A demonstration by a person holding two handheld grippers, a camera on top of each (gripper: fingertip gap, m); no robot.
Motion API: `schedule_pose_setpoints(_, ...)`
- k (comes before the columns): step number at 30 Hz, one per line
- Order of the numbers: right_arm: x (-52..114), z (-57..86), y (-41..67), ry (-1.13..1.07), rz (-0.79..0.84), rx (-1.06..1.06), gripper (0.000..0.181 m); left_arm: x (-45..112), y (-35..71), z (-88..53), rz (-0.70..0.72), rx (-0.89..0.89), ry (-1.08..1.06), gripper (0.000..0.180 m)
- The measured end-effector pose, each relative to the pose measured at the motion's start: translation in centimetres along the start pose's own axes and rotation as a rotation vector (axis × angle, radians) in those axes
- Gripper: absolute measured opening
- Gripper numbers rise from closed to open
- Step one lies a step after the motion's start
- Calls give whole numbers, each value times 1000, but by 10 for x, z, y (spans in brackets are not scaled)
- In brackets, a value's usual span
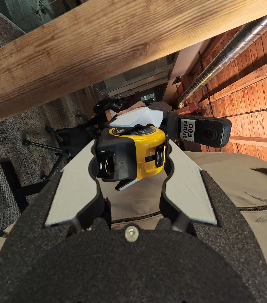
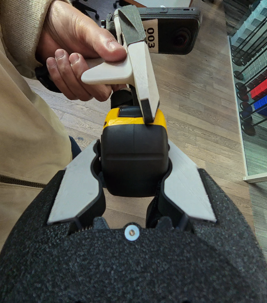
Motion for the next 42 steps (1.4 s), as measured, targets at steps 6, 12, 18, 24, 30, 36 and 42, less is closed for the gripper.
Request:
schedule_pose_setpoints(6, 54, 207, -13, -110, -69, 60, 75, -7, 211, -65, -119, 30, -67, 81)
schedule_pose_setpoints(12, 85, 420, -23, -206, -110, 139, 75, 4, 423, -114, -232, 33, -120, 81)
schedule_pose_setpoints(18, 120, 629, -81, -299, -110, 181, 75, 43, 626, -199, -308, 65, -137, 81)
schedule_pose_setpoints(24, 133, 850, -145, -337, -104, 189, 75, 101, 838, -275, -348, 71, -133, 81)
schedule_pose_setpoints(30, 133, 1061, -182, -314, -99, 210, 75, 150, 1043, -322, -376, 44, -113, 81)
schedule_pose_setpoints(36, 141, 1259, -245, -330, -104, 214, 75, 208, 1231, -394, -365, 50, -140, 81)
schedule_pose_setpoints(42, 142, 1458, -321, -397, -157, 237, 75, 284, 1419, -466, -429, 62, -201, 80)
Point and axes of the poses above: each gripper's, where its closed fingertips meet, x out along the fingers, y out of its top, z = x × y across the jaws, the point moved 4 cm from there along -x, back along the fingers, and after that the axes turned 4 degrees about -z, right-handed, at the moved point
